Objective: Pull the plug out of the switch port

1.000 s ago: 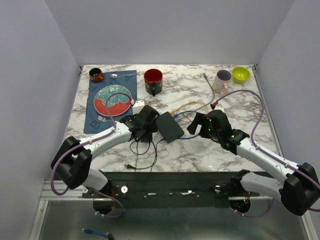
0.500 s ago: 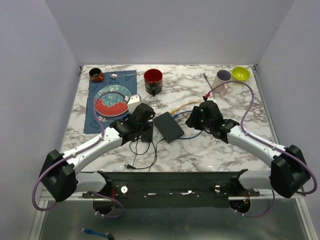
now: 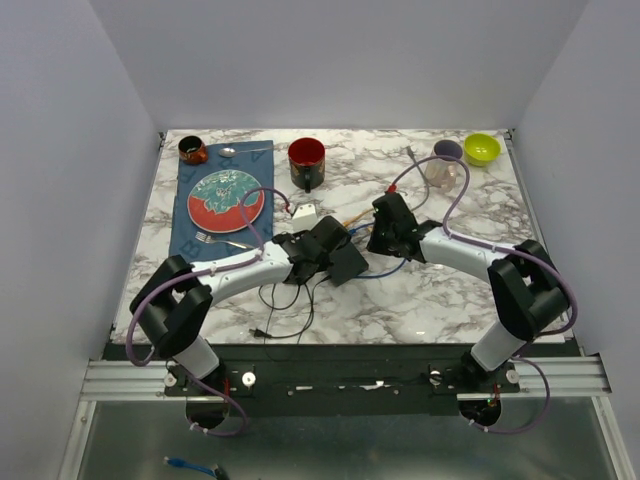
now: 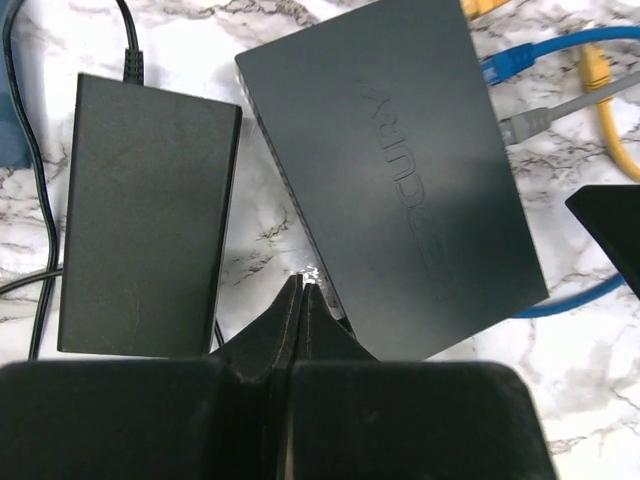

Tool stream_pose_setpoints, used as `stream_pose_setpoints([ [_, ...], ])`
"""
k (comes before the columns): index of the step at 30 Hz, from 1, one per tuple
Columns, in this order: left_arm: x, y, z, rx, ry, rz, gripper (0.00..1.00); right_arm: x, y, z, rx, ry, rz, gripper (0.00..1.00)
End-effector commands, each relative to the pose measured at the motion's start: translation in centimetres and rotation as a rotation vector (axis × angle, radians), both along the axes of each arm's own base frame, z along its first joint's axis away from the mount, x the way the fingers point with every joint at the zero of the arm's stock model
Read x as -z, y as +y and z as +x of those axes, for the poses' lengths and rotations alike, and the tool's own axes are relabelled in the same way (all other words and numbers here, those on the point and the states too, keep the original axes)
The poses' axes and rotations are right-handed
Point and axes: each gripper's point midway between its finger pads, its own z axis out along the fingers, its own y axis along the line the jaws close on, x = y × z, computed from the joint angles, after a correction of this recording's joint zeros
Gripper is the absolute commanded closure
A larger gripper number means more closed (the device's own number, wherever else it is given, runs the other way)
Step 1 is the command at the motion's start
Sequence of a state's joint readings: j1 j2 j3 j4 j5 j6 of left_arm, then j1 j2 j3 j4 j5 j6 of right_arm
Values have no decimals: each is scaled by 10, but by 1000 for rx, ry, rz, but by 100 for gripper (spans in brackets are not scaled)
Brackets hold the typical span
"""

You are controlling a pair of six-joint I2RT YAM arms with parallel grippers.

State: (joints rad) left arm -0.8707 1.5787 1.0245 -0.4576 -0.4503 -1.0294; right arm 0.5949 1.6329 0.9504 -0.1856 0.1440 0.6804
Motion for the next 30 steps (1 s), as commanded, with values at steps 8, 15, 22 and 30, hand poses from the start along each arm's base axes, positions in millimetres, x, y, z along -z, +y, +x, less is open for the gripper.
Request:
stream_pose_setpoints([
  [8, 41, 9, -3, -41, 131, 41, 100, 26, 3, -8, -25, 82, -24, 87],
  [15, 59, -16, 5, 85, 185, 42, 100, 31, 13, -27, -87, 108, 61, 91],
  [22, 46, -37, 23, 175, 140, 44, 100, 24, 13, -49, -132, 100, 110, 90],
  [30, 39, -82, 41, 323, 128, -16, 99, 15, 10, -64, -152, 79, 142, 90],
])
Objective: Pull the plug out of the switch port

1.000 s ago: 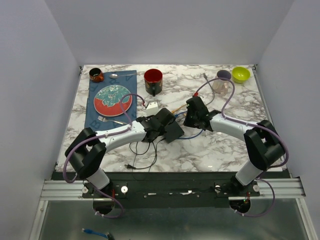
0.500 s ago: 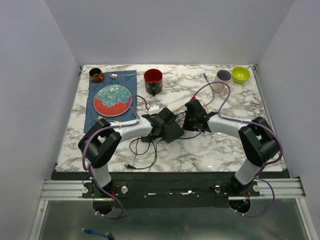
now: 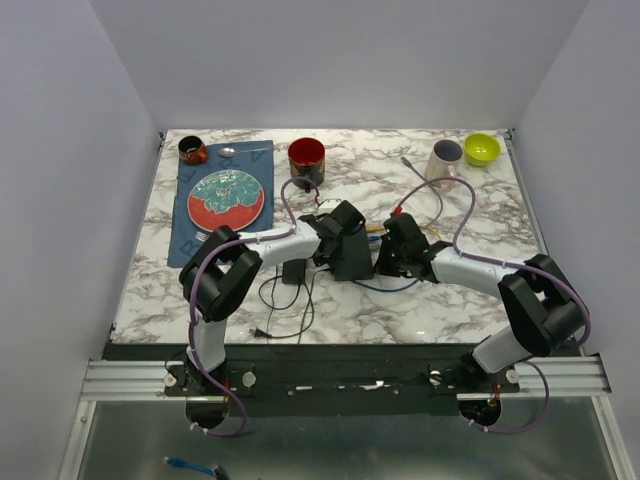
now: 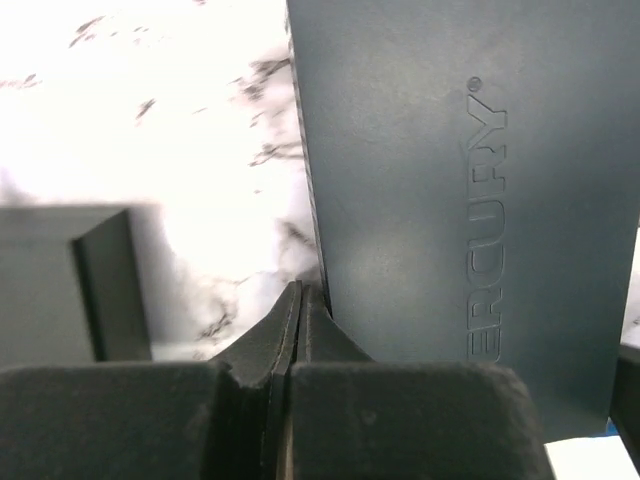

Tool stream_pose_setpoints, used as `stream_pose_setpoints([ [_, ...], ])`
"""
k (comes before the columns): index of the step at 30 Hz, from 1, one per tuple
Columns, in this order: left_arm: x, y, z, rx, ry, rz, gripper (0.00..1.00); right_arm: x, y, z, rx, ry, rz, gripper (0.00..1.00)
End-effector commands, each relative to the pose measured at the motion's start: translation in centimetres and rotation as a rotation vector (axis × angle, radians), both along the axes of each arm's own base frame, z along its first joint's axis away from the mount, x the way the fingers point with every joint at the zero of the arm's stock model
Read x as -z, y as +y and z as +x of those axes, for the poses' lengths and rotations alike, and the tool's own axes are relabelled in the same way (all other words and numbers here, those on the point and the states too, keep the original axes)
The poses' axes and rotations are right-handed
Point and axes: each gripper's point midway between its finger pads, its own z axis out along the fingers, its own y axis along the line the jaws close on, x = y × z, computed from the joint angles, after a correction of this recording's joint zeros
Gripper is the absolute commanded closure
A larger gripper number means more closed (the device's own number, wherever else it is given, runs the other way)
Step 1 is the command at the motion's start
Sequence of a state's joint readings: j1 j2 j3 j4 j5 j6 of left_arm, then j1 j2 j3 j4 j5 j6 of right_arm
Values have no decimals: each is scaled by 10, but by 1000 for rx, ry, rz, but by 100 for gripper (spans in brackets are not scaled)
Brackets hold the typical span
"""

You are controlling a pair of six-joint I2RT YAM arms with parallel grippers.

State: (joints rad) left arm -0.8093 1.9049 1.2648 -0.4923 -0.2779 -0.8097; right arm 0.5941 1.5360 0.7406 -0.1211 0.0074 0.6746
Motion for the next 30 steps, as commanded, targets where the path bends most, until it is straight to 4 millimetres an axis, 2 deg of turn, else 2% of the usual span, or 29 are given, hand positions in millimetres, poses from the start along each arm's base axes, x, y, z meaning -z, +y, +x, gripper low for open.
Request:
stream_pose_setpoints([
  [1, -15, -53, 14, 124, -25, -144, 99, -15, 19, -10, -60, -17, 89, 90],
  [8, -29, -74, 38, 149, -56, -145, 99, -20, 31, -10, -78, -13, 119, 90],
  [15, -44, -63, 60, 110, -85, -149, 98, -35, 66, 0, -126, -14, 177, 89],
  [16, -44, -60, 62, 103, -84, -148, 98, -42, 74, 3, -137, -23, 191, 89],
  [20, -54, -57, 75, 86, -109, -151, 98, -46, 89, 15, -150, -29, 200, 89],
  [22, -57, -49, 82, 66, -123, -123, 98, -48, 89, 21, -144, -36, 180, 89],
  [25, -73, -37, 90, 29, -162, -106, 98, -63, 82, 27, -131, -83, 151, 89],
  [26, -83, -26, 92, -7, -192, -97, 97, -68, 79, 28, -125, -102, 144, 89],
  [29, -103, -6, 90, -79, -243, -97, 95, -90, 61, 32, -92, -180, 95, 83],
  [30, -107, -2, 88, -94, -254, -104, 94, -91, 53, 30, -81, -180, 63, 76],
])
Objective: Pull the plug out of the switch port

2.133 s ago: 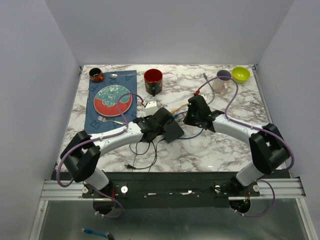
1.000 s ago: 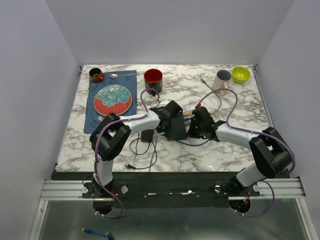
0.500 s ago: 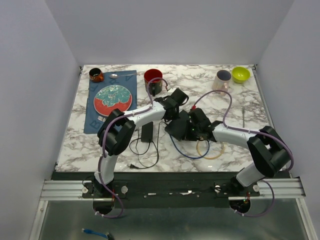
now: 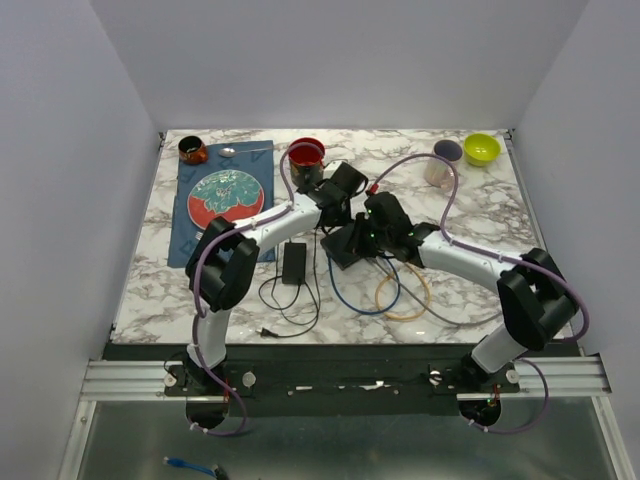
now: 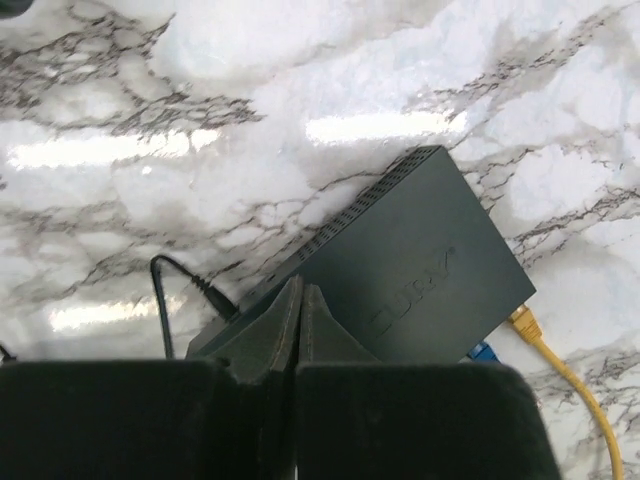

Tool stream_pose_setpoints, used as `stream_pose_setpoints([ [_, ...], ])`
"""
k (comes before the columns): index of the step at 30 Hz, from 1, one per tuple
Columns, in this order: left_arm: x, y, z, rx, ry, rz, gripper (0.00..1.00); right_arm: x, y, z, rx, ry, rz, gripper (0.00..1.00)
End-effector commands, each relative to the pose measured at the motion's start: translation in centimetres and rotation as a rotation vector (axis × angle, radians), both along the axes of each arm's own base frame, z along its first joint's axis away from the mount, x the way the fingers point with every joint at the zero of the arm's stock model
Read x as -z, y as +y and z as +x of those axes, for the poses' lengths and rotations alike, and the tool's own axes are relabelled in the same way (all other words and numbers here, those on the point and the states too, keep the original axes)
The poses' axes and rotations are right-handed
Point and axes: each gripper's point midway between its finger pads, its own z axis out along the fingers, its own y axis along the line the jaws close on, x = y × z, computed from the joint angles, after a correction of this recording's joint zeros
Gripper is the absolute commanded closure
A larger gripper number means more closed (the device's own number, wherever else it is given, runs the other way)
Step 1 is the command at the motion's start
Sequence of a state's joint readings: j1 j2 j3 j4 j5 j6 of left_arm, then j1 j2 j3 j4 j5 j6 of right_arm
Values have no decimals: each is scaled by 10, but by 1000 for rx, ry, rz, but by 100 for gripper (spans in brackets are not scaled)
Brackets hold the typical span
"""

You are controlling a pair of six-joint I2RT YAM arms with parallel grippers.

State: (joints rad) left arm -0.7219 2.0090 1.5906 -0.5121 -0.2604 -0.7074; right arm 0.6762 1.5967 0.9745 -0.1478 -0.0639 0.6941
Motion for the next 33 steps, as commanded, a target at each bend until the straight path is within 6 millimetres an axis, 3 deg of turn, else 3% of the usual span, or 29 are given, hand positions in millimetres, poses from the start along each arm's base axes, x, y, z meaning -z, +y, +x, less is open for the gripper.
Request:
stream_pose_setpoints([
  [1, -47, 29, -4, -119, -102, -28, 93, -40, -31, 10, 76, -144, -91, 71],
  [2, -46, 38, -14, -133, -94, -31, 93, -43, -38, 10, 95, -156, -106, 66],
  [3, -46, 38, -18, -154, -90, -69, 93, -44, -46, 11, 116, -159, -119, 54],
  [6, -30, 46, -44, -181, -50, -111, 93, -41, -73, 19, 192, -146, -123, 48],
  [10, -13, 56, -74, -272, -2, -182, 93, -29, -102, 41, 298, -91, -108, 53],
  [14, 2, 74, -96, -334, 29, -194, 94, -25, -107, 69, 340, -69, -109, 63],
  [15, 5, 75, -98, -342, 33, -199, 95, -12, -107, 74, 344, -43, -128, 66],
  [22, 22, 67, -105, -312, 69, -244, 97, 18, -109, 95, 386, 28, -155, 71],
  [33, 43, 46, -101, -250, 132, -230, 97, 40, -129, 116, 454, 78, -166, 73],
])
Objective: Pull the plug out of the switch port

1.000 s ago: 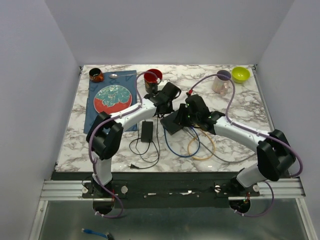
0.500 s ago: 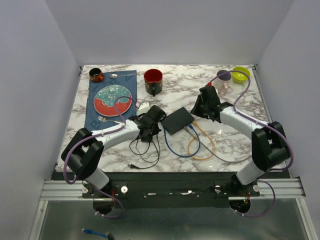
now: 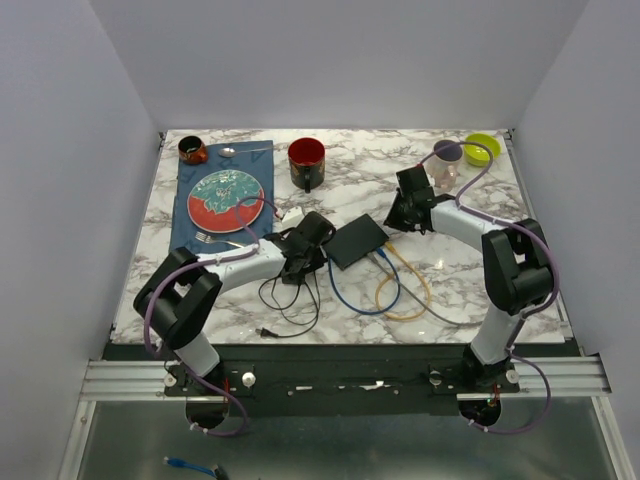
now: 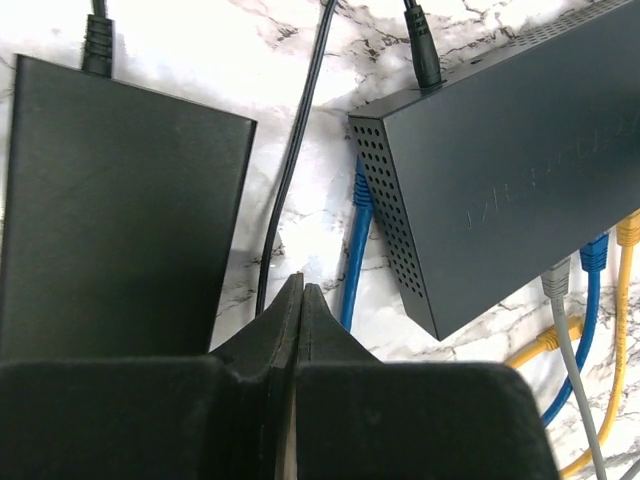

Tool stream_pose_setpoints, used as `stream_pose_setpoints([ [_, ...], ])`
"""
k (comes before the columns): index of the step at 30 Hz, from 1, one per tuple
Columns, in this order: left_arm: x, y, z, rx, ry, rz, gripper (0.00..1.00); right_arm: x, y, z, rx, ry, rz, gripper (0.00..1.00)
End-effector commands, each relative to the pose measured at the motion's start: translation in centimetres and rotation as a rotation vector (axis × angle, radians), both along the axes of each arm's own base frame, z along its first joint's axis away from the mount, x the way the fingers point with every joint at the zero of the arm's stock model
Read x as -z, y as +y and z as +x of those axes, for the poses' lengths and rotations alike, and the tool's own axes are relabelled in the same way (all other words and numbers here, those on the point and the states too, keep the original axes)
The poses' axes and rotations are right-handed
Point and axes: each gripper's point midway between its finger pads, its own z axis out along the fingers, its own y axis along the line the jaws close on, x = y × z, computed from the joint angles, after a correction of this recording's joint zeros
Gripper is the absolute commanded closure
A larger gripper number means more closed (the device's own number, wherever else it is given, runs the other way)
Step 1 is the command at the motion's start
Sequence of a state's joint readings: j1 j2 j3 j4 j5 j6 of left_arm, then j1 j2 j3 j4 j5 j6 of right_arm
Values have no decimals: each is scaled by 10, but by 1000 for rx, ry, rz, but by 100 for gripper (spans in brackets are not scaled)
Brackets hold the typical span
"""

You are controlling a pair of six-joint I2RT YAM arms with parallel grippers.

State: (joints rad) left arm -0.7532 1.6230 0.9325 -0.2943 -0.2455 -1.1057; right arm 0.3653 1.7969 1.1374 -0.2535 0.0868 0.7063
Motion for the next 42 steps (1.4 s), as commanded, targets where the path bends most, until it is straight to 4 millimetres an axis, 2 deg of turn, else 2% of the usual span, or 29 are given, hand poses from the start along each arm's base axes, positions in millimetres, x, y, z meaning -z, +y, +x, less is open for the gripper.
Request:
stream_pose_setpoints([
  [1, 3, -14, 6, 24, 7, -26, 97, 4, -7, 12, 33, 9, -4, 73],
  [9, 18, -23, 11, 64, 48, 6, 97, 34, 4, -2, -17, 96, 35, 78],
  [12, 24, -31, 16, 88, 64, 15, 97, 40, 1, -12, -16, 93, 43, 78],
  [13, 24, -32, 18, 93, 66, 18, 97, 43, 3, -23, -30, 112, 63, 79],
  [16, 29, -39, 27, 112, 65, 34, 97, 44, 3, -33, -31, 108, 90, 79],
  [20, 35, -54, 40, 147, 68, 36, 97, 48, 4, -60, -36, 131, 136, 79],
  [21, 36, -57, 42, 154, 71, 31, 96, 41, 5, -60, -38, 112, 151, 79],
  [25, 31, -70, 57, 176, 64, 9, 96, 34, 5, -69, -42, 104, 173, 79],
  [30, 18, -90, 83, 194, 50, -23, 96, 21, 8, -65, -43, 75, 191, 79],
  [35, -1, -104, 106, 206, 15, -34, 96, 9, 14, -46, -48, 54, 192, 79],
  [42, -16, -93, 131, 173, -37, -35, 95, -3, 16, -26, -40, 21, 182, 79],
])
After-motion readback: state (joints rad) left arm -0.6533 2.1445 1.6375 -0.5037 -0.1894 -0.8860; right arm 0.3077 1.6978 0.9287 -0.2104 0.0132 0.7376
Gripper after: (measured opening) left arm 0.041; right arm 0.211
